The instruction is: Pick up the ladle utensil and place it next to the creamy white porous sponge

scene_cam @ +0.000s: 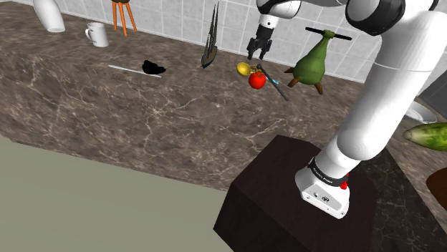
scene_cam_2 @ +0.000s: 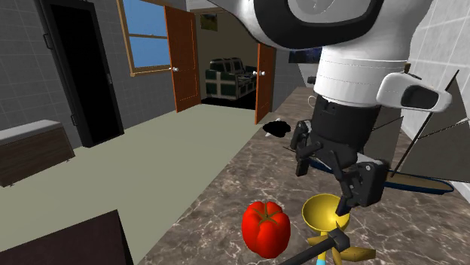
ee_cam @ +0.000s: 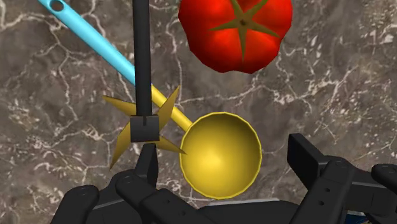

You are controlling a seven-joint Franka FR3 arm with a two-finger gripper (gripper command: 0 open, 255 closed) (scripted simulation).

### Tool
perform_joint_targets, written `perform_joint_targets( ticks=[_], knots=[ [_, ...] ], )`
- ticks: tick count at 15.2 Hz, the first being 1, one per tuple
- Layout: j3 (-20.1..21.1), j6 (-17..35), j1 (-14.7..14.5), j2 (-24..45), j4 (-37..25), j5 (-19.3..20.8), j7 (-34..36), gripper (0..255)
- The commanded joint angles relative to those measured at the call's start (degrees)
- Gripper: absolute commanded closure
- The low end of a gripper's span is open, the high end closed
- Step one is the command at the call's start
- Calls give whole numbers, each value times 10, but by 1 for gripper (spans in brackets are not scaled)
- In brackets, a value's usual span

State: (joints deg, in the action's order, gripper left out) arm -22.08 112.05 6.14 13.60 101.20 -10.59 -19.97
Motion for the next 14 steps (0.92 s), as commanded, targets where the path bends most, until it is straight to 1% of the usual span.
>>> perform_joint_targets(
  ticks=[1,3,4,11,14],
  knots=[
    [-1,-1,14,41,-38,-18,-14,0],
    [1,-5,30,88,-87,-37,-25,0],
    [1,-6,33,94,-93,-39,-26,0],
    [7,43,32,111,-60,-50,-33,0],
    [7,43,32,111,-60,-50,-33,0]
  ],
)
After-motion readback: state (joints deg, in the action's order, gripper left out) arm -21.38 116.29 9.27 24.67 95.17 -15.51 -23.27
